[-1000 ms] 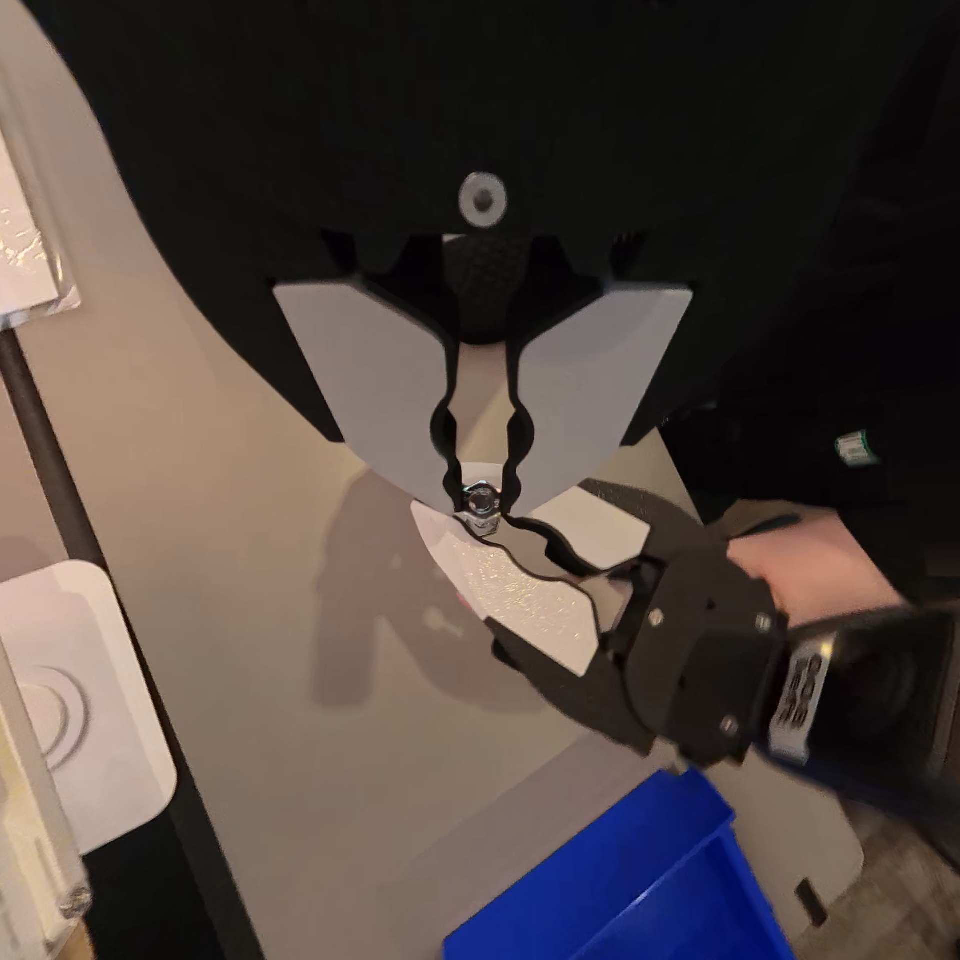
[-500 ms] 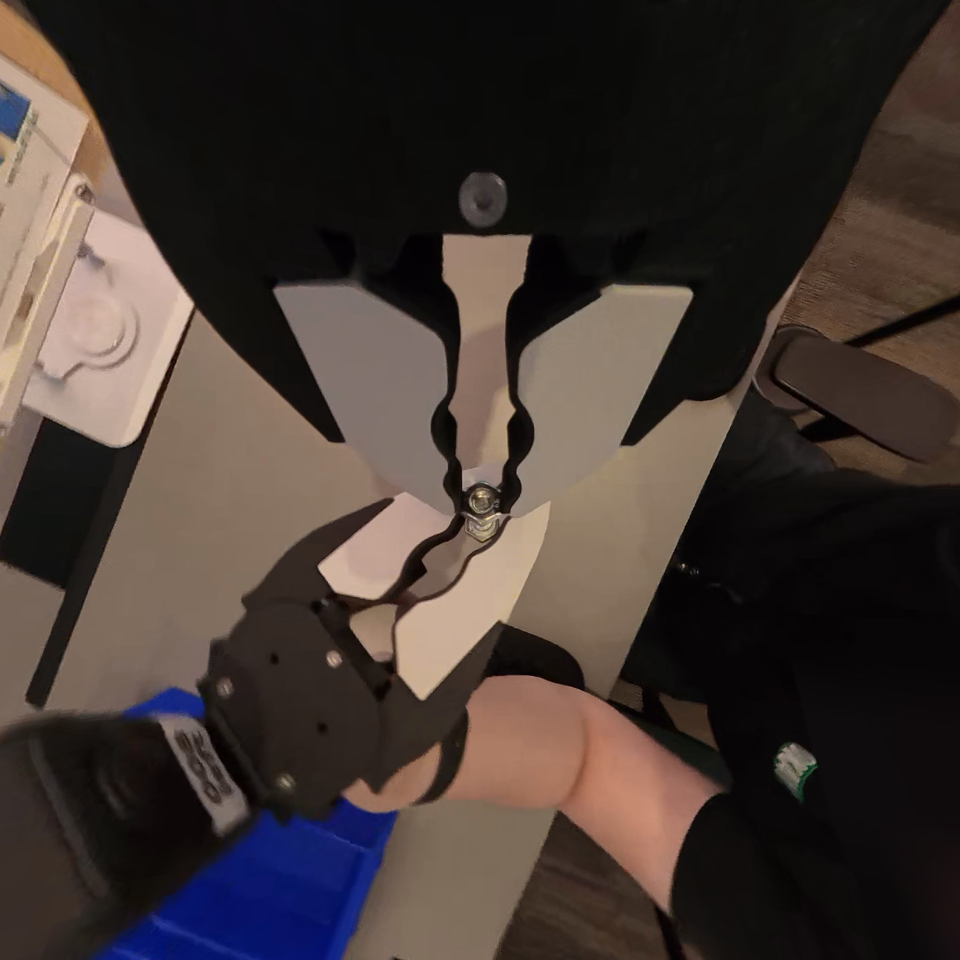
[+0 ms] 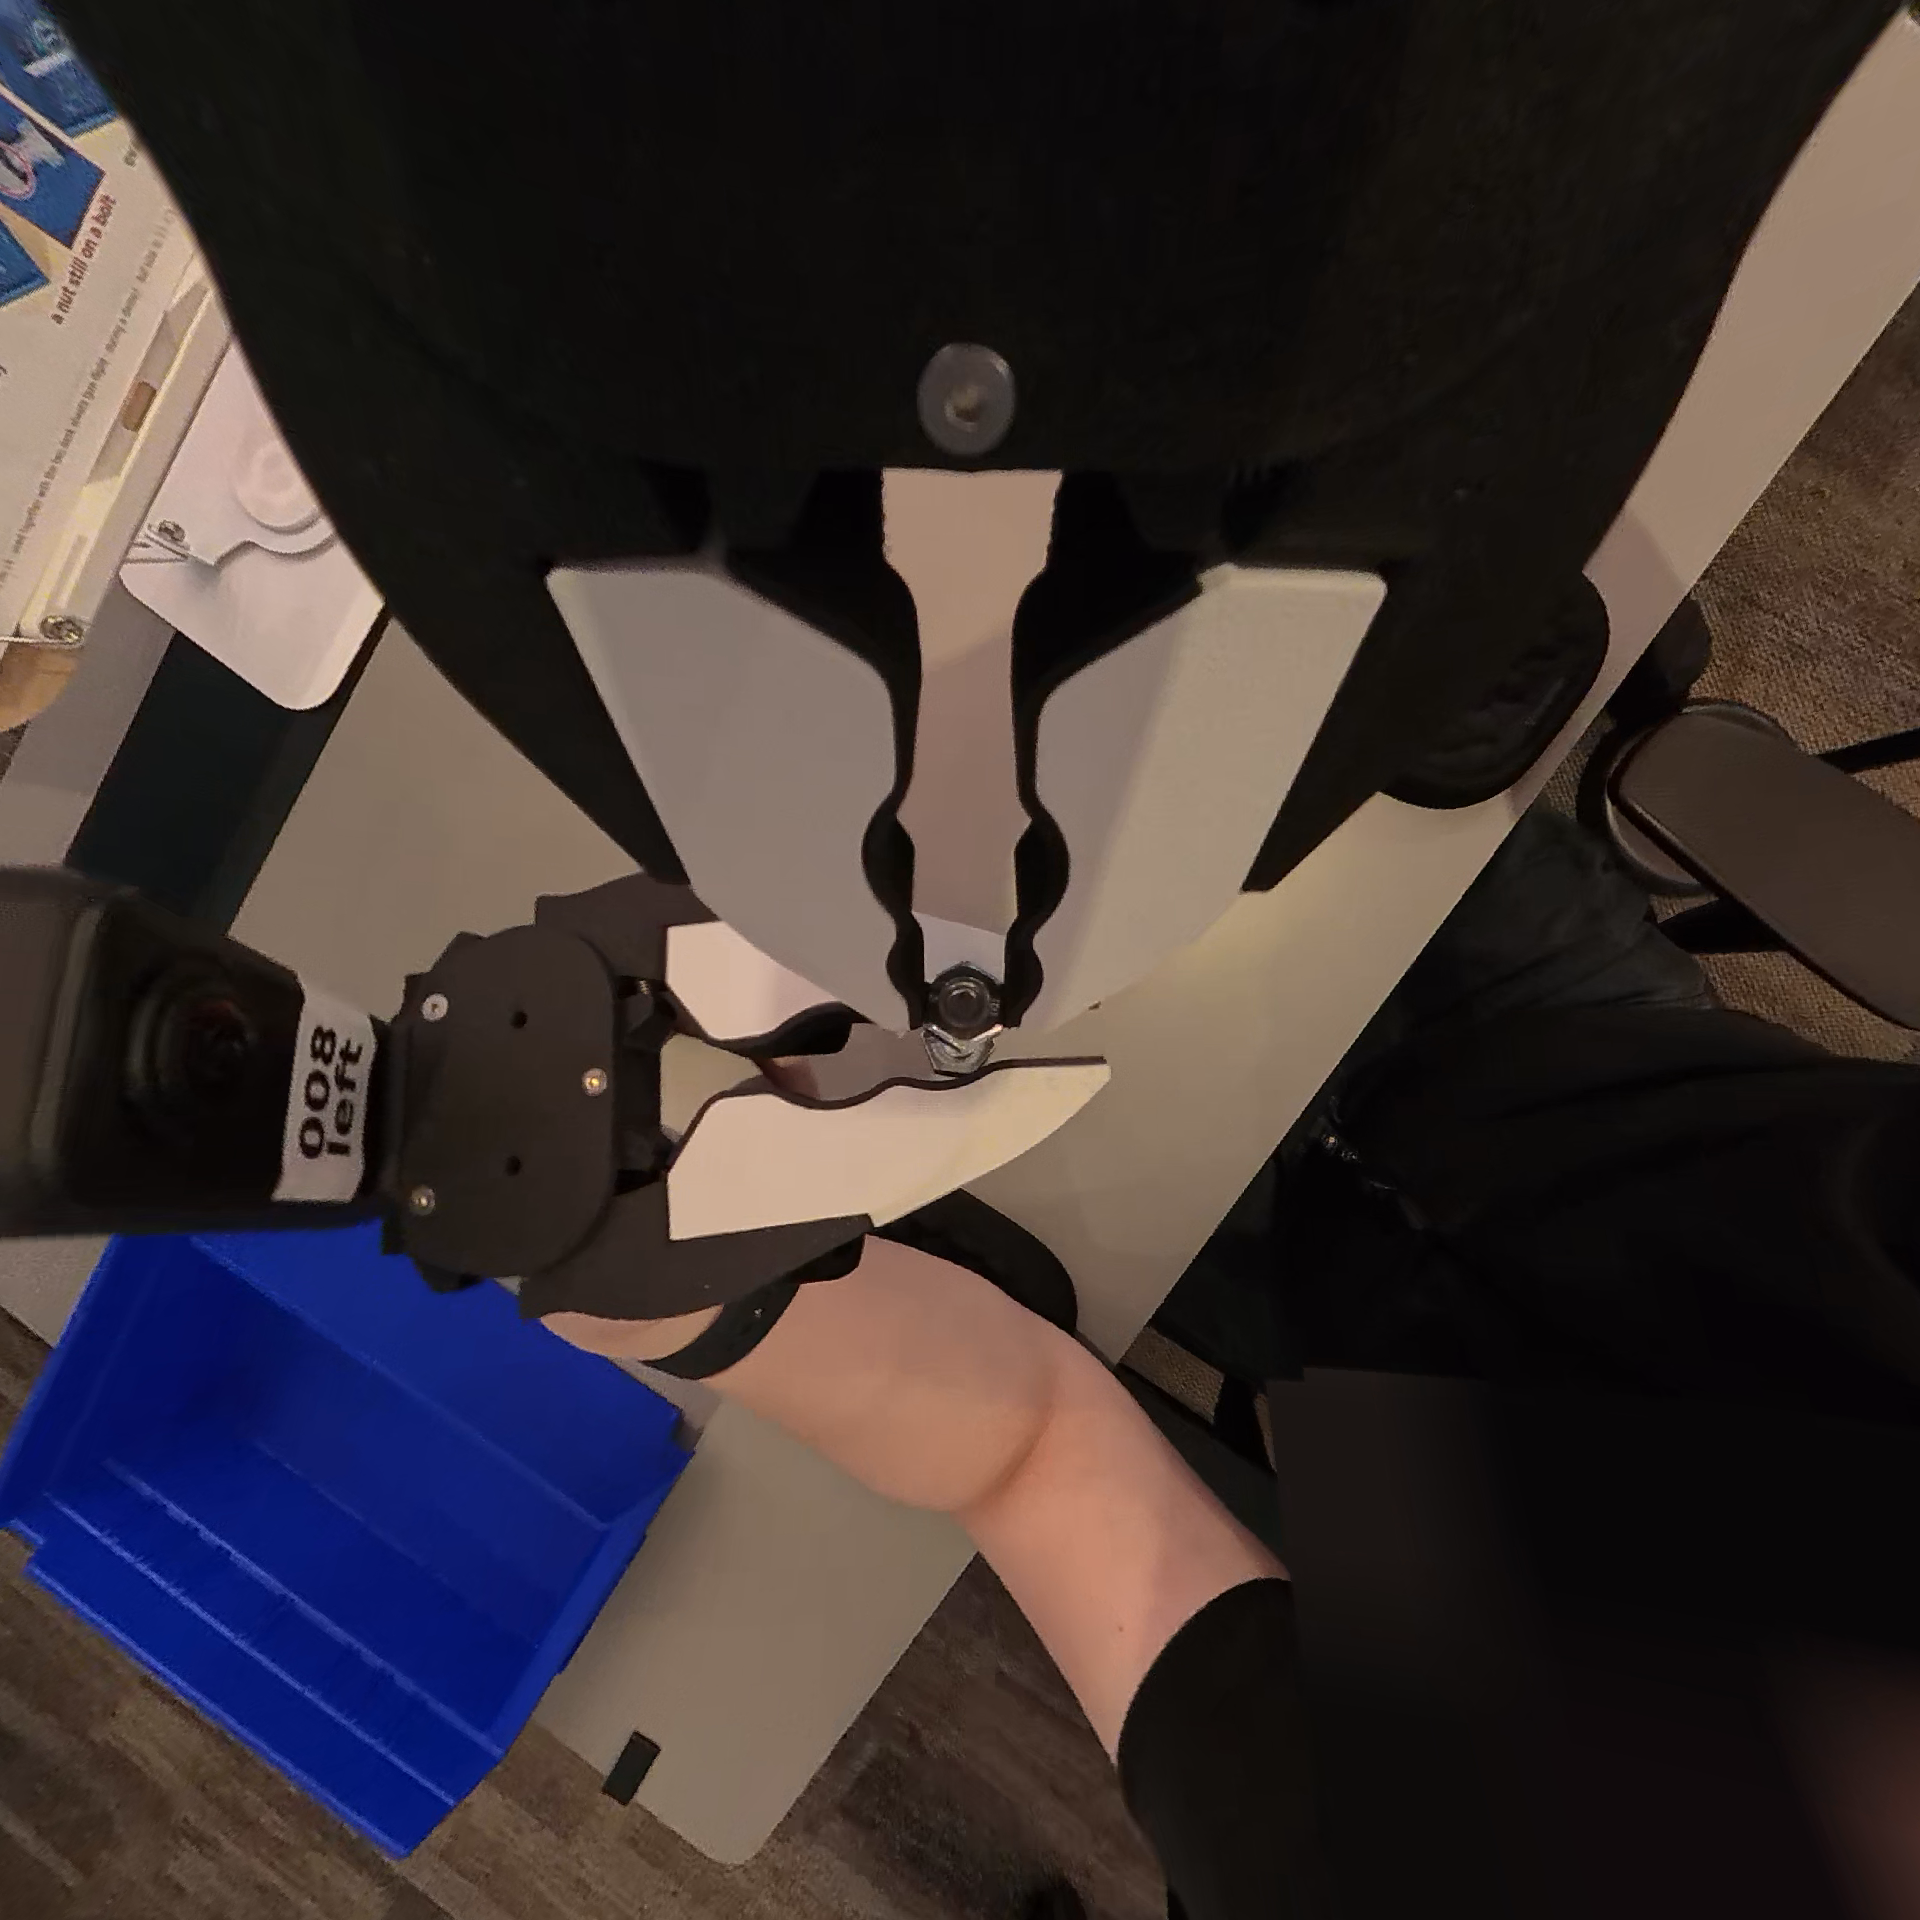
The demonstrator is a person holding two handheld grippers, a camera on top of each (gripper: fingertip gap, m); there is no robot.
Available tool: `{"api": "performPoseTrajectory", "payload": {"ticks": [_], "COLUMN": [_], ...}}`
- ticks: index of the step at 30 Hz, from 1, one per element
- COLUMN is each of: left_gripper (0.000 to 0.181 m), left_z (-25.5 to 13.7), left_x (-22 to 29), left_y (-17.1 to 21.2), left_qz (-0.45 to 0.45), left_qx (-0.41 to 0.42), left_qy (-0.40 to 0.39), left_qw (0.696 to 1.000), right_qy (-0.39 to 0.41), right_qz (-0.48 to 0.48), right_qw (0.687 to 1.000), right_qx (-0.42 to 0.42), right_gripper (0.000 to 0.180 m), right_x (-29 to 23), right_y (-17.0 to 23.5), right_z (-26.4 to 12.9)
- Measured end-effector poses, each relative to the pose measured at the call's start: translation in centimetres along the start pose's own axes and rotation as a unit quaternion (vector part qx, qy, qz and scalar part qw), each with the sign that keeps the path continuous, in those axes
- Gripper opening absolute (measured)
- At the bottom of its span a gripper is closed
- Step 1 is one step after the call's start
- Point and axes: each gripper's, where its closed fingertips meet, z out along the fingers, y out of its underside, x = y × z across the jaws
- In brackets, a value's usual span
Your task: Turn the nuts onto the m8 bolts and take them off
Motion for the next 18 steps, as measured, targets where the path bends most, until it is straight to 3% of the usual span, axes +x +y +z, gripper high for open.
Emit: {"api": "performPoseTrajectory", "payload": {"ticks": [8,13,15,18], "left_gripper": [0.011,0.011,0.011,0.011], "left_z": [0.1,-0.4,-1.3,-4.3], "left_x": [0.1,0.0,-1.1,-5.0], "left_y": [0.0,-0.7,-1.5,-3.1], "left_qz": [0.004,0.02,0.031,0.051], "left_qx": [-0.002,0.02,0.037,0.067], "left_qy": [-0.001,-0.017,-0.07,-0.252], "left_qw": [1.0,0.999,0.996,0.964], "right_qy": [0.004,0.046,0.083,0.165], "right_qz": [0.004,0.021,0.047,0.154], "right_qw": [1.0,0.999,0.995,0.972], "right_qx": [-0.008,0.005,0.022,0.061], "right_gripper": [0.015,0.033,0.042,0.049], "right_x": [-0.1,1.0,2.2,5.5], "right_y": [0.1,0.0,-0.2,-0.2], "right_z": [-0.1,-0.8,-1.7,-4.2]}}
